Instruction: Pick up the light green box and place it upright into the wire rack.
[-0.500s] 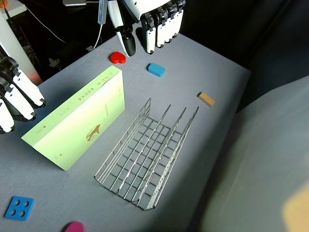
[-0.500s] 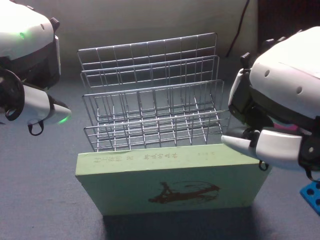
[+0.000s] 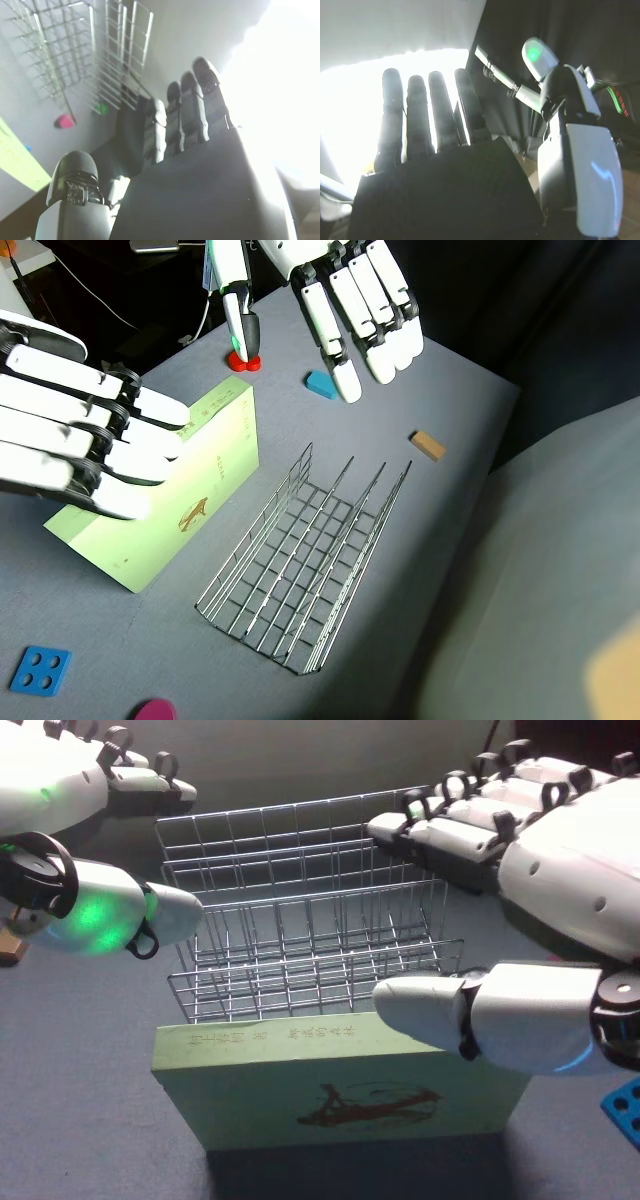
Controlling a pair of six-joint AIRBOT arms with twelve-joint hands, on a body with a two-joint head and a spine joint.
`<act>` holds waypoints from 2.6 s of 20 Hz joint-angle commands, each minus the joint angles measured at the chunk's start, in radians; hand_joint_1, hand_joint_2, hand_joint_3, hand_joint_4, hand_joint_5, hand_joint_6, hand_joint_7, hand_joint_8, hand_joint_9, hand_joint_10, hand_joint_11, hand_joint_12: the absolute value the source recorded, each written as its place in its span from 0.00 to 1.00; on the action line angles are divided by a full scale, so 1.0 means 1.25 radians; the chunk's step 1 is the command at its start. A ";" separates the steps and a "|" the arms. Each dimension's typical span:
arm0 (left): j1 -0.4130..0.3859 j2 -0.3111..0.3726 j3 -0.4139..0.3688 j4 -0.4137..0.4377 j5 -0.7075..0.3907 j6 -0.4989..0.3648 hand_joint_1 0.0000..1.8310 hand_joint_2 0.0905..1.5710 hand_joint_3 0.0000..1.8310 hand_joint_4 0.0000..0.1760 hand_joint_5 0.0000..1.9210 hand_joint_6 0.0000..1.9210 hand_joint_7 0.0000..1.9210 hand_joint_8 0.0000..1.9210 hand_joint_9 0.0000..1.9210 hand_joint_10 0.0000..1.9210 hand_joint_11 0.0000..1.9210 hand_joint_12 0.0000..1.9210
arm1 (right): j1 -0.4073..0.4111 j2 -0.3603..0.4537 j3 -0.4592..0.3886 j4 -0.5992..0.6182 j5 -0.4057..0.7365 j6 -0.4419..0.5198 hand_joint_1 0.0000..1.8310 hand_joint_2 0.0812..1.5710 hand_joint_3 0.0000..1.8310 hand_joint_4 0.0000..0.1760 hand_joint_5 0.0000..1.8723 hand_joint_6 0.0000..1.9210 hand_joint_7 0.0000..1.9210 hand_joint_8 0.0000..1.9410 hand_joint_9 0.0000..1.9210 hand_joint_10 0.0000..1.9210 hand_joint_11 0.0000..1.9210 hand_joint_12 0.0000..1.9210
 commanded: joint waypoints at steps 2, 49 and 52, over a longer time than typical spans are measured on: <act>-0.010 0.003 0.006 0.051 -0.034 0.005 0.04 0.77 0.00 0.64 0.09 0.00 0.07 0.00 0.07 0.00 0.00 0.29 | 0.022 -0.004 -0.009 -0.058 -0.050 0.008 0.00 0.71 0.01 0.19 0.05 0.00 0.06 0.00 0.04 0.01 0.00 0.26; 0.023 0.049 0.080 0.056 -0.075 0.052 0.03 0.77 0.00 0.64 0.09 0.00 0.08 0.00 0.08 0.00 0.00 0.25 | 0.066 -0.461 0.243 0.475 -0.193 -0.272 0.49 0.67 0.00 0.02 0.06 0.00 0.04 0.00 0.01 0.00 0.00 0.17; 0.023 0.058 0.080 0.056 -0.081 0.052 0.03 0.77 0.00 0.64 0.10 0.00 0.08 0.00 0.08 0.00 0.00 0.25 | 0.066 -0.460 0.243 0.475 -0.193 -0.273 0.50 0.67 0.00 0.00 0.07 0.00 0.07 0.00 0.06 0.01 0.00 0.31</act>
